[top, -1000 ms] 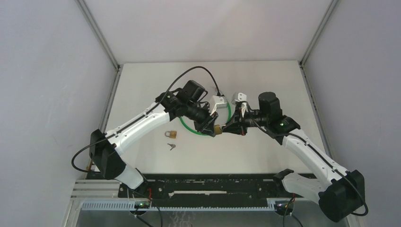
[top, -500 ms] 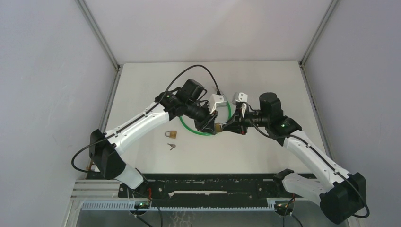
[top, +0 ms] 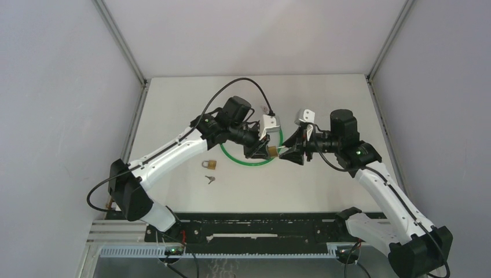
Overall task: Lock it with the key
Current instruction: Lock the lock.
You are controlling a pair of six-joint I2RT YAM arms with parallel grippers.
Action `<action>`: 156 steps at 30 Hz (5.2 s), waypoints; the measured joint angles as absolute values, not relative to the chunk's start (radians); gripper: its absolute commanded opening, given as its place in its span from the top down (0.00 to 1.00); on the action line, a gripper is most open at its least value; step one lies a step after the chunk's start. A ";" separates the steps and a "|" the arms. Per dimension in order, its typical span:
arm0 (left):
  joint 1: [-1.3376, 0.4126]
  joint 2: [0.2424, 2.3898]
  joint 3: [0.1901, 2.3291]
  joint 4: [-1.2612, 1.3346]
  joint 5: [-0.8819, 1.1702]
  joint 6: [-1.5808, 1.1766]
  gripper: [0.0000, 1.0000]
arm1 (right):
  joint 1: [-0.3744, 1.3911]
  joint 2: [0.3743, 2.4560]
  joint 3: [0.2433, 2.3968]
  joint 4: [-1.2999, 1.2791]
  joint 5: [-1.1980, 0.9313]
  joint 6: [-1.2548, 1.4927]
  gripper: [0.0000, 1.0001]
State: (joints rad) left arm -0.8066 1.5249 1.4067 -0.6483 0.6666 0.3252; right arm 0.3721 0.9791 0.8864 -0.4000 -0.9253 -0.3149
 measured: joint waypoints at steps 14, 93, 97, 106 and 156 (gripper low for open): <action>-0.807 1.525 1.407 -0.652 0.680 0.368 1.00 | 0.258 0.968 0.955 -0.579 -1.005 -0.449 0.42; -0.762 1.608 1.549 -0.771 0.745 0.226 1.00 | 0.388 0.968 0.895 -0.332 -0.815 -0.273 1.00; -0.759 1.624 1.592 -0.810 0.724 0.220 1.00 | 0.395 0.972 0.892 -0.299 -0.792 -0.257 1.00; -0.756 1.670 1.669 -0.894 0.701 0.207 1.00 | 0.419 0.978 0.889 -0.280 -0.738 -0.251 1.00; -0.798 1.753 1.974 -1.416 0.542 0.421 1.00 | 0.608 1.035 0.932 -0.296 -0.788 -0.207 1.00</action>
State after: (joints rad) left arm -0.7982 1.7531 1.9739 -1.4158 0.5419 0.4206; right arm 0.6083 1.0351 0.9321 -0.2962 -0.7883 -0.2073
